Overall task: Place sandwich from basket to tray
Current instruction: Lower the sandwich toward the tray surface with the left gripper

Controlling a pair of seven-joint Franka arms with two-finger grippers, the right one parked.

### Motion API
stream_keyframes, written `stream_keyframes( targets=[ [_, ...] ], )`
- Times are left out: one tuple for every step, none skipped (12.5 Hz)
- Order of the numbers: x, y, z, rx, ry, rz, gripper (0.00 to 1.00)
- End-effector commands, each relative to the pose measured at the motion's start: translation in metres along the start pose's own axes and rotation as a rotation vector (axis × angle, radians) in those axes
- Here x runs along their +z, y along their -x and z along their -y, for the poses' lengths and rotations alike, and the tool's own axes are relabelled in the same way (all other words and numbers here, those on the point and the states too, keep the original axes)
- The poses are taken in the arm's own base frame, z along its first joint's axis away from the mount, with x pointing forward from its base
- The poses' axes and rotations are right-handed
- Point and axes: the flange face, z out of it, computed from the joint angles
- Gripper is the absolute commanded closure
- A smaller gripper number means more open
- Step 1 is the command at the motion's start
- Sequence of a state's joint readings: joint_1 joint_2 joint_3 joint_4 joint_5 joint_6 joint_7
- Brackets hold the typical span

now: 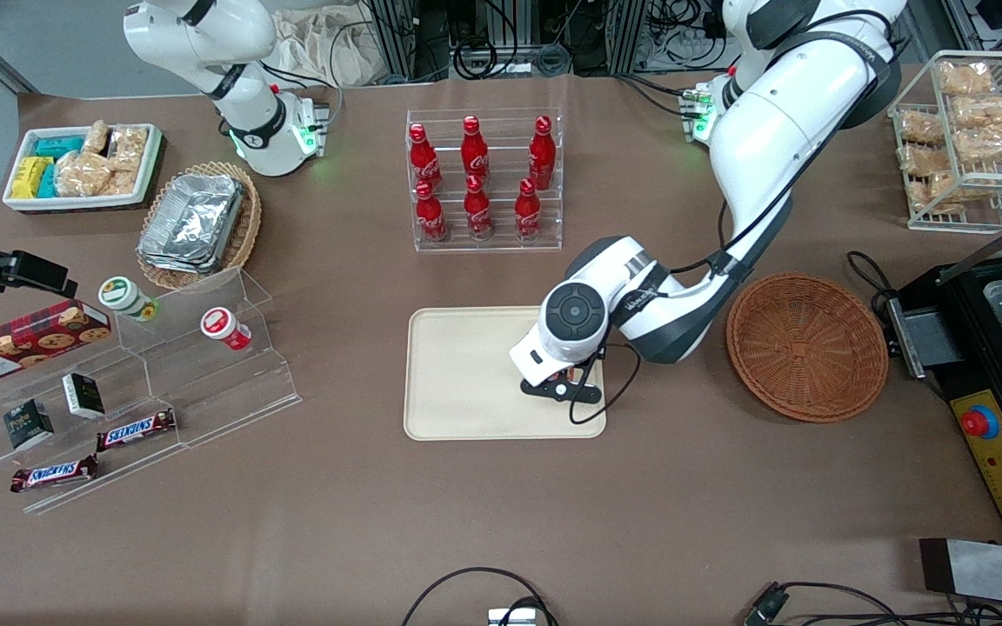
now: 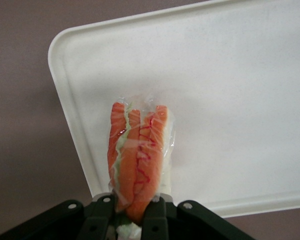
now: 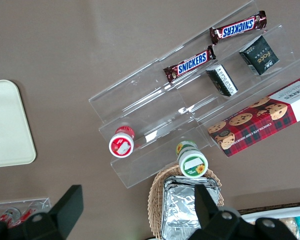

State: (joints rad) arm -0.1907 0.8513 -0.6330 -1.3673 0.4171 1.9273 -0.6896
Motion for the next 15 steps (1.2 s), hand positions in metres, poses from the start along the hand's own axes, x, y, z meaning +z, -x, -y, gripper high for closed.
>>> stream_keyframes(
  targets=[
    [0.002, -0.006, -0.012, -0.011, -0.019, -0.036, 1.0],
    [0.007, -0.005, -0.014, -0.012, -0.019, -0.03, 1.0],
    [0.009, -0.004, -0.016, -0.014, -0.022, -0.028, 1.0],
    [0.012, -0.004, -0.016, -0.015, -0.023, -0.026, 1.0],
    [0.013, -0.004, -0.016, -0.017, -0.023, -0.025, 0.99],
    [0.014, -0.004, -0.017, -0.014, -0.022, -0.026, 0.96],
    [0.016, -0.003, -0.022, -0.006, -0.023, -0.038, 0.96],
    [0.019, -0.003, -0.022, -0.02, -0.033, -0.044, 0.95],
    [0.022, -0.004, -0.021, -0.024, -0.038, -0.044, 0.93],
    [0.024, -0.003, -0.022, -0.025, -0.04, -0.042, 0.93],
    [0.025, -0.003, -0.022, -0.027, -0.04, -0.041, 0.92],
    [0.024, -0.003, -0.022, -0.025, -0.04, -0.042, 0.84],
    [0.025, -0.003, -0.022, -0.027, -0.04, -0.041, 0.77],
    [0.025, -0.003, -0.022, -0.027, -0.04, -0.041, 0.65],
    [0.025, -0.003, -0.022, -0.026, -0.041, -0.042, 0.41]
  ],
)
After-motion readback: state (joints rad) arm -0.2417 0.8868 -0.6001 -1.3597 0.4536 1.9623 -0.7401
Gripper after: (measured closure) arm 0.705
